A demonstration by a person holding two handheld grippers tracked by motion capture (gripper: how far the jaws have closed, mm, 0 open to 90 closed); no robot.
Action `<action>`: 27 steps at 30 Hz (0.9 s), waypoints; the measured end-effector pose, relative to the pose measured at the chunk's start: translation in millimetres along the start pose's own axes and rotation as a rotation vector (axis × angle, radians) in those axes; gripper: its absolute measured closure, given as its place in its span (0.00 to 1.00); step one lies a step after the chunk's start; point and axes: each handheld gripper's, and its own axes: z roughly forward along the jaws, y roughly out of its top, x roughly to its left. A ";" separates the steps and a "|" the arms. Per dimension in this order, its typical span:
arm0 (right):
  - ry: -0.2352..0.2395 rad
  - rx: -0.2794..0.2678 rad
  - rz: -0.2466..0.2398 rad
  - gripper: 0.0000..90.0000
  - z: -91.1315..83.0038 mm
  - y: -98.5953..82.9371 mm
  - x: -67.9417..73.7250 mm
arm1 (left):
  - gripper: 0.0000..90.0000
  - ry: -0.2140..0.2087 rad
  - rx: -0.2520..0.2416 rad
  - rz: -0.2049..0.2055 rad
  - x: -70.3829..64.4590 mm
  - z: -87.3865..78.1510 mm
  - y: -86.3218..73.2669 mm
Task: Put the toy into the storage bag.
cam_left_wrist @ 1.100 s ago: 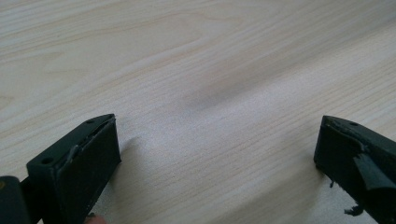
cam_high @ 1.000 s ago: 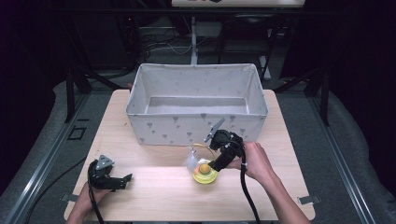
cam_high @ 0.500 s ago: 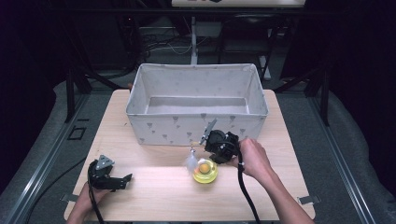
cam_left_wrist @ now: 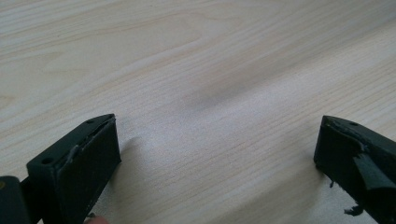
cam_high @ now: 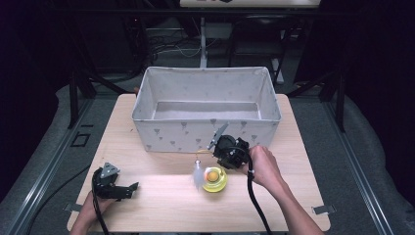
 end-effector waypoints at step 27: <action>-0.047 -0.020 0.000 0.98 -31.4 14.2 -10.7 | 0.00 0.000 0.000 0.000 0.0 0.0 0.0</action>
